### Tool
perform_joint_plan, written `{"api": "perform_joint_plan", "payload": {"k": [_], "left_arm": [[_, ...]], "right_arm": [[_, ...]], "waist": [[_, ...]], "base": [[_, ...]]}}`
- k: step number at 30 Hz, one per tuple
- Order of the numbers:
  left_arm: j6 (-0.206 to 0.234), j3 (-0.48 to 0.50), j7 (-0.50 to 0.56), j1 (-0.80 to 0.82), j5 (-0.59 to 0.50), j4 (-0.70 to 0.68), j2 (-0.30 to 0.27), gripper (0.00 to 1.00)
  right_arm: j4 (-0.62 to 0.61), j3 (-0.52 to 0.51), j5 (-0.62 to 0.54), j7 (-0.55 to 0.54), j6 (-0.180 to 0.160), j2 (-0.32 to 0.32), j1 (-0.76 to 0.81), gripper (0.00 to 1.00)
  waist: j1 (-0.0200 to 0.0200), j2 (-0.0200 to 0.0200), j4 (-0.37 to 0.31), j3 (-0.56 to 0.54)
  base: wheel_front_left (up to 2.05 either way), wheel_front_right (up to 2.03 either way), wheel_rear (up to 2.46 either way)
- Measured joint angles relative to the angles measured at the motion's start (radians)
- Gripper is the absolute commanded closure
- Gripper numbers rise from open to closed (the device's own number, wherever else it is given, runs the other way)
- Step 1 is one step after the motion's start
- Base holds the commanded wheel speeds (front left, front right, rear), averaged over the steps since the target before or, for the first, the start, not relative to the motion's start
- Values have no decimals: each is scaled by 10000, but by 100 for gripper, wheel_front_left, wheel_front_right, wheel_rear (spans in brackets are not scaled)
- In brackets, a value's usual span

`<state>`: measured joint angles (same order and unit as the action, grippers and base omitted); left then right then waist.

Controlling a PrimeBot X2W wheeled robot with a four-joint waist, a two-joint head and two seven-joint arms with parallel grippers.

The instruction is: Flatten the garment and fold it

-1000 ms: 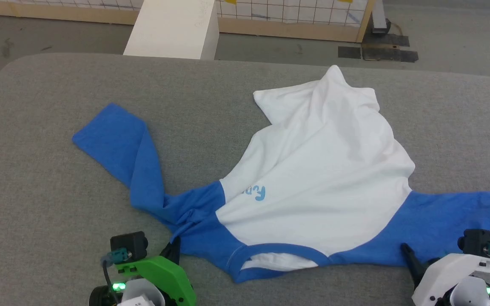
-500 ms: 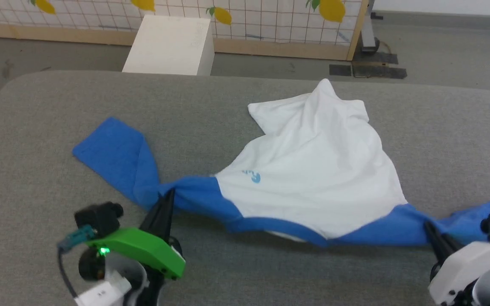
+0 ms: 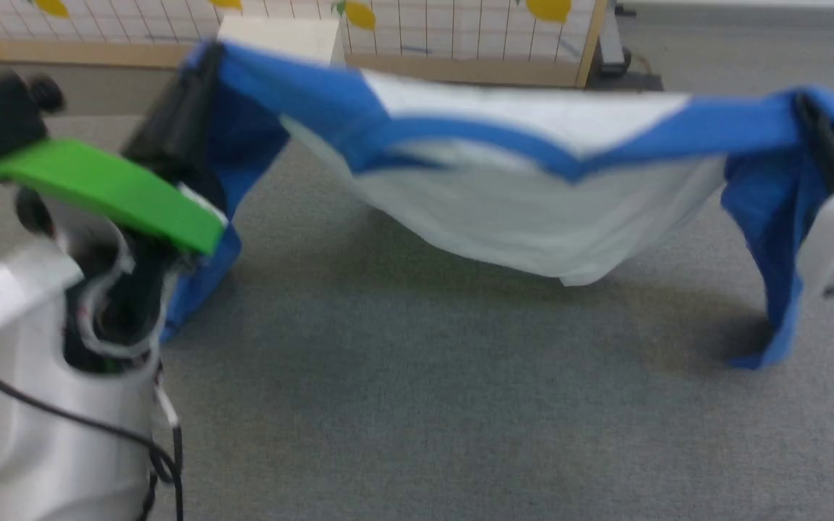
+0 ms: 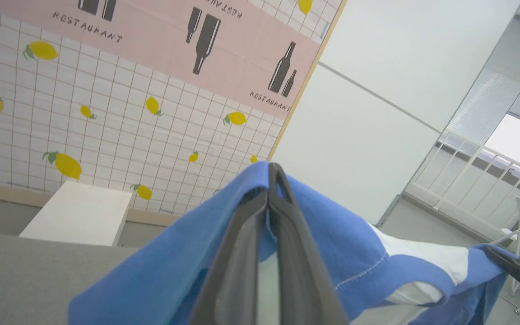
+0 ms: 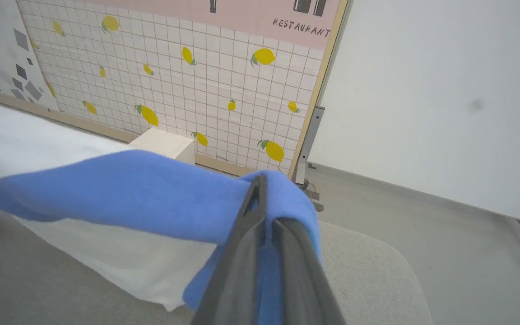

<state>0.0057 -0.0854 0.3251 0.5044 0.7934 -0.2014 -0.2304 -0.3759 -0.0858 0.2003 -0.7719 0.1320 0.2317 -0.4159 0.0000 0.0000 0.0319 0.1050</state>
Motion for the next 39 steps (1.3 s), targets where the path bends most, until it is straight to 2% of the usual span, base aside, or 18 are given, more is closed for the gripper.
{"api": "perform_joint_plan", "payload": {"k": [4,11,17,21,24,28,31,39], "left_arm": [[238,441,-12,1707,115,800,-73,100],[585,769,-472,4653,-422,2431,-439,100],[765,1300,-1791,7323,-763,3599,-491,100],[725,1461,-2723,8612,-965,4102,-545,100],[537,1509,-3143,9255,-1020,4385,-669,100],[284,1544,-3396,9246,-1014,5010,-711,100],[42,1367,-3379,8472,-1016,5659,-715,100],[-476,401,-3089,5087,-1632,7005,-842,100]], "right_arm": [[1306,617,-4,-111,0,537,-2160,100],[3452,1634,-453,355,4,905,-5758,100],[4907,1883,-1423,1837,10,834,-8688,100],[5601,1806,-2080,3055,12,470,-10050,100],[6119,1806,-2451,3862,12,305,-10754,100],[6811,1919,-2510,4358,12,165,-10861,100],[7310,2038,-2261,4397,12,169,-10404,100],[7869,2452,-708,4276,12,343,-7215,100]], "waist": [[0,0,-54,571],[1,0,-191,1868],[2,0,-319,3191],[3,0,-410,3971],[3,0,-476,4442],[3,0,-515,4871],[3,0,-453,4928],[2,0,-294,4209]], "base": [[0,0,0],[0,0,0],[0,0,0],[0,0,0],[0,0,0],[0,0,0],[0,0,0],[0,0,0]]}}
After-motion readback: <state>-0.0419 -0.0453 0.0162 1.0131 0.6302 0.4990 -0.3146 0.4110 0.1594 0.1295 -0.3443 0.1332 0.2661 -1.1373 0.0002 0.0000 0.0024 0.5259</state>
